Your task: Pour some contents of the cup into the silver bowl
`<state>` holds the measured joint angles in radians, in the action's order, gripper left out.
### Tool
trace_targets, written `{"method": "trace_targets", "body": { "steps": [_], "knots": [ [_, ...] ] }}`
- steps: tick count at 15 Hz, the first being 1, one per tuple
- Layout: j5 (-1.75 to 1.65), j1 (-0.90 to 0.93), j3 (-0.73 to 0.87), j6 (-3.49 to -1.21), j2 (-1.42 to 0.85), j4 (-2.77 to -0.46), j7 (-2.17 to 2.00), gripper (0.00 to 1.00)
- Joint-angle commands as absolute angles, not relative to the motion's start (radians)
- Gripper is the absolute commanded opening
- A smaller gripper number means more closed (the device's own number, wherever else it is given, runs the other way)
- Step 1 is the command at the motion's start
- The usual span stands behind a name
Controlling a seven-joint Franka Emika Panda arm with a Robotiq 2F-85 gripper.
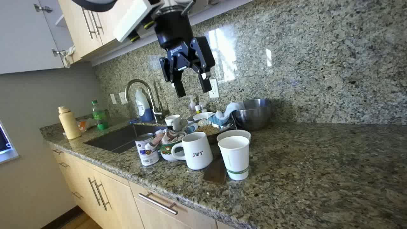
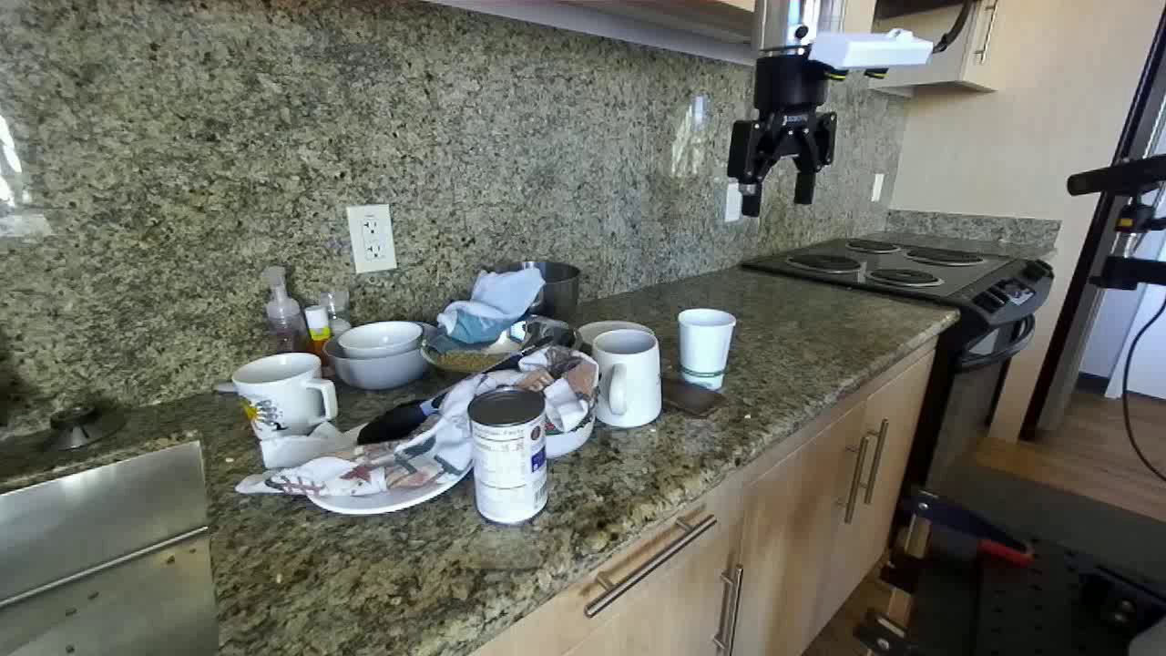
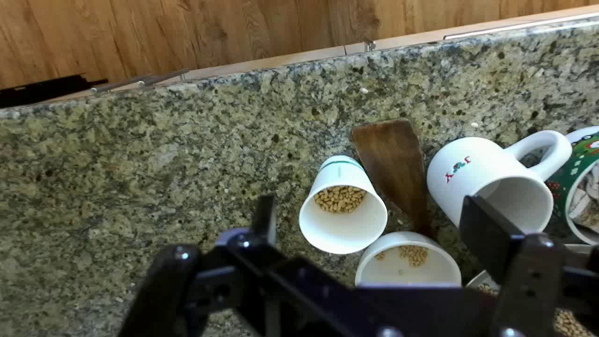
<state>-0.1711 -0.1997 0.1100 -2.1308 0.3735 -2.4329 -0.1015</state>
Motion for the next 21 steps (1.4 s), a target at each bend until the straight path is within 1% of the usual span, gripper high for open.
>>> {"method": "trace_targets", "body": {
  "steps": [1,9,15,21],
  "knots": [
    [-0.172,-0.196,0.113,-2.128,0.373,-2.431,-0.102,1.00],
    [-0.168,-0.197,0.114,-2.129,0.366,-2.428,-0.107,1.00],
    [-0.130,-0.215,0.142,-2.189,0.271,-2.414,-0.197,1.00],
    [-0.067,-0.225,0.188,-2.322,0.130,-2.395,-0.233,1.00]
  ]
}}
